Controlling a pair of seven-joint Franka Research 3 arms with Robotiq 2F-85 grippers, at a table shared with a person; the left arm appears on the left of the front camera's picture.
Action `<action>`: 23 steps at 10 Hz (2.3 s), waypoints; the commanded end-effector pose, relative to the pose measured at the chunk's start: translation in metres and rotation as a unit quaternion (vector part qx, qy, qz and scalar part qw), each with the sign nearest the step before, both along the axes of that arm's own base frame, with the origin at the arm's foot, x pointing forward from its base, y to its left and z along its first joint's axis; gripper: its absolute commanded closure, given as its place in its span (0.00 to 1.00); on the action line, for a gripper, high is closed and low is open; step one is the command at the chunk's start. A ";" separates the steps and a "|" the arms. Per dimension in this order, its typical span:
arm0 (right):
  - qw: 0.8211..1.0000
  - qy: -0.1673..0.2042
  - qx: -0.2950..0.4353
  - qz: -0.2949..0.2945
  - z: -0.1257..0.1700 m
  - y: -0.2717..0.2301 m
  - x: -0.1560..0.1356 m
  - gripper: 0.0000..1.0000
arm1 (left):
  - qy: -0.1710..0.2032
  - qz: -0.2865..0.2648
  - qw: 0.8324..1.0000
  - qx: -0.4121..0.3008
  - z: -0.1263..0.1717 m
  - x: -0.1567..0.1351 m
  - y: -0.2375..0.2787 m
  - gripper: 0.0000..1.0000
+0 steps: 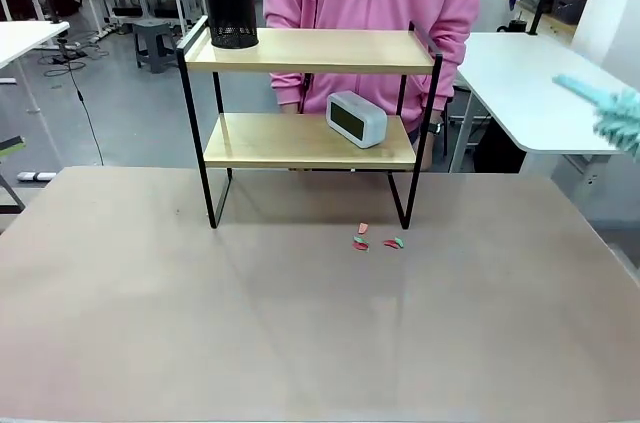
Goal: Clean the shelf.
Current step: Hand the Duster back to the human.
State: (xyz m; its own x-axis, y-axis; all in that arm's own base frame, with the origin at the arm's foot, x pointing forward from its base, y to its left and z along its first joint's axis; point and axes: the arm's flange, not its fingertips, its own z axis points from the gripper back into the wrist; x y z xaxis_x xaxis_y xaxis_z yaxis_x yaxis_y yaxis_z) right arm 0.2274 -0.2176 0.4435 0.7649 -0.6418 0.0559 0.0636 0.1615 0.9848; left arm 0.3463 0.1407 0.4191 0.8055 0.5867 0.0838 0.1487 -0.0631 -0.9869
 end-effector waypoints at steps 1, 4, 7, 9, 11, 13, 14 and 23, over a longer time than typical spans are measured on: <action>0.998 0.054 -0.003 0.014 -0.028 0.086 -0.002 0.87 | -0.007 -0.005 1.000 0.001 0.003 -0.003 0.002 0.00; 1.000 0.000 0.000 0.000 0.000 0.000 0.000 0.87 | -0.007 -0.005 1.000 0.001 0.003 -0.003 0.002 0.00; 1.000 0.000 0.000 0.000 0.000 0.000 0.000 0.87 | -0.007 -0.005 1.000 0.001 0.003 -0.003 0.002 0.00; 1.000 0.000 0.000 0.000 0.000 0.000 0.000 0.87 | -0.007 -0.005 1.000 0.001 0.003 -0.003 0.002 0.00; 1.000 0.000 0.000 0.000 0.000 0.000 0.000 0.87 | -0.007 -0.005 1.000 0.001 0.003 -0.003 0.002 0.00; 1.000 0.000 0.000 0.000 0.000 0.000 0.000 0.87 | -0.007 -0.005 1.000 0.001 0.003 -0.003 0.002 0.00; 1.000 0.000 0.000 0.000 0.000 0.000 0.000 0.87 | -0.007 -0.005 1.000 0.001 0.003 -0.003 0.002 0.00; 0.999 0.033 -0.023 0.013 -0.011 0.012 0.004 0.01 | -0.007 -0.005 1.000 0.001 0.003 -0.003 0.002 0.00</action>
